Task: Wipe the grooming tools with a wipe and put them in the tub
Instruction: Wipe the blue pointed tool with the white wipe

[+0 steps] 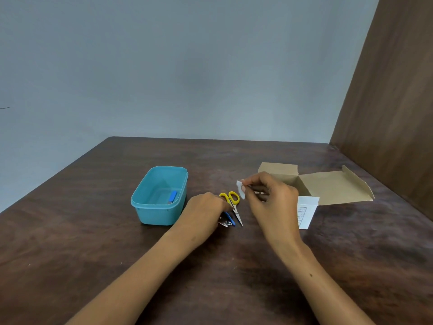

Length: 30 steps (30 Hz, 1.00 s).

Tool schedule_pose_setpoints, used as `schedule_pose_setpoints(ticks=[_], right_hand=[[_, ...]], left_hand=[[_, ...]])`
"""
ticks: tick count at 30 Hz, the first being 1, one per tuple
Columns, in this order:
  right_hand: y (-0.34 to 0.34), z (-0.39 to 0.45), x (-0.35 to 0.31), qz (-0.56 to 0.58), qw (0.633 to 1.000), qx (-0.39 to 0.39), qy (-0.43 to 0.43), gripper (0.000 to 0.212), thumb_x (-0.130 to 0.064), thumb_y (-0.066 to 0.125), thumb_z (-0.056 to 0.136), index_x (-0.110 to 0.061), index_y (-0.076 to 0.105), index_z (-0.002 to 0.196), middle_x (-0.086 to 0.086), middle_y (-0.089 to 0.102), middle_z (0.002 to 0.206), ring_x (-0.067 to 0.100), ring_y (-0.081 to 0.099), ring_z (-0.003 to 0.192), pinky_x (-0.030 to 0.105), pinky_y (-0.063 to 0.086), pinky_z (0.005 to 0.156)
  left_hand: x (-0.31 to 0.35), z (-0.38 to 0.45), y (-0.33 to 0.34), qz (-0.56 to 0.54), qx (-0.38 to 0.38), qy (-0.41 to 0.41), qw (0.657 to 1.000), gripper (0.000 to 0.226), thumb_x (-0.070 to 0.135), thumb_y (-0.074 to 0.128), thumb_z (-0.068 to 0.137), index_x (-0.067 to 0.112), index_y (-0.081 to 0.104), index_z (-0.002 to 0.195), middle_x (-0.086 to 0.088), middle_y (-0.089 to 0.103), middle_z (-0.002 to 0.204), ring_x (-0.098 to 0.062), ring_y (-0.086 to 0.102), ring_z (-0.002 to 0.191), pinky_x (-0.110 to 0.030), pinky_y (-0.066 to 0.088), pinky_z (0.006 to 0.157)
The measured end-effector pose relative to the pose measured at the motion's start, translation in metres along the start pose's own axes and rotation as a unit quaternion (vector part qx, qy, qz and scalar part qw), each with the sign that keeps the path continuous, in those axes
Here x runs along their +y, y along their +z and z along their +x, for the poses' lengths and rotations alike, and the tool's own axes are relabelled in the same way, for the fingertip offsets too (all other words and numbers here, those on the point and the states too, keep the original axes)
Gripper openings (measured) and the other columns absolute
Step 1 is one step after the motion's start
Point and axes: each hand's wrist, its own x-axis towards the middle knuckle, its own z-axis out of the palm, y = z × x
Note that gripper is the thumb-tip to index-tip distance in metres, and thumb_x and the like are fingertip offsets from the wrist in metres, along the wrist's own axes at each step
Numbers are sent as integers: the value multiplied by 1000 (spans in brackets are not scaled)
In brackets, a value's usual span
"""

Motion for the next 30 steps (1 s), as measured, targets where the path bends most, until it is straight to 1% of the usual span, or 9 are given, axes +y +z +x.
schedule_pose_setpoints(ticks=[4, 6, 11, 14, 19, 22, 24, 27, 30], right_hand=[[0, 0, 0, -2, 1000, 0, -1, 5, -9, 75, 79, -10, 70, 78, -10, 68, 71, 2, 64, 78, 10, 50, 64], [-1, 0, 0, -2, 1000, -3, -3, 6, -7, 75, 79, -10, 70, 78, -7, 69, 73, 2, 64, 79, 9, 50, 65], [-1, 0, 1, -8, 1000, -5, 1, 7, -6, 75, 79, -11, 70, 78, -5, 71, 74, 3, 64, 77, 12, 51, 64], [-1, 0, 1, -9, 1000, -2, 2, 7, -7, 75, 79, -12, 70, 77, -5, 71, 73, 3, 65, 76, 12, 51, 63], [-2, 0, 0, -1, 1000, 7, 7, 9, -8, 75, 79, -13, 69, 76, -6, 71, 73, 3, 66, 72, 17, 53, 64], [-4, 0, -4, 26, 999, 35, 9, 8, -7, 74, 79, -12, 68, 79, -4, 71, 73, 3, 67, 72, 14, 54, 65], [-7, 2, -7, 48, 997, 61, 8, 8, -4, 72, 80, -10, 68, 82, -5, 70, 74, 2, 67, 75, 11, 52, 66], [-10, 4, -8, 44, 996, 80, 2, 9, -2, 71, 80, -8, 65, 83, -7, 66, 78, 2, 66, 78, 10, 51, 67], [-9, 4, -7, 37, 997, 72, 1, 10, -1, 71, 79, -7, 64, 81, -3, 66, 77, 6, 64, 76, 9, 51, 66]], left_hand=[[-1, 1, 1, 28, -3, 5, 1000, 39, 8, 54, 90, 30, 60, 121, 1, 61, 117, -21, 57, 108, -32, 48, 83], [-3, 1, 1, 5, 3, 7, 1000, 36, 8, 54, 90, 28, 63, 119, 1, 62, 117, -21, 58, 107, -33, 49, 84], [-6, 4, -2, 23, -40, 41, 998, 35, 13, 56, 91, 32, 63, 120, 0, 55, 115, -20, 55, 104, -29, 44, 78], [-7, 3, -1, 32, 0, 59, 998, 25, 18, 54, 91, 28, 66, 112, 0, 57, 112, -21, 53, 106, -28, 39, 77], [-2, -4, -1, 46, 78, 79, 993, 21, 23, 45, 96, 20, 56, 113, 2, 57, 119, -18, 49, 112, -27, 35, 84], [0, -7, -3, -17, 198, 95, 975, 16, 23, 48, 90, 19, 63, 95, 1, 68, 92, -22, 62, 84, -30, 42, 68], [-3, -7, 1, -53, 269, 73, 959, 15, 23, 52, 85, 18, 66, 85, 2, 70, 79, -22, 64, 71, -30, 46, 60], [-4, -10, 6, -209, 272, 0, 939, 8, 22, 61, 86, 21, 67, 92, 6, 72, 85, -15, 66, 78, -30, 51, 64], [-1, -14, 5, -409, 256, -64, 874, 11, 18, 72, 81, 23, 65, 86, 5, 72, 80, -9, 68, 73, -24, 54, 64]])
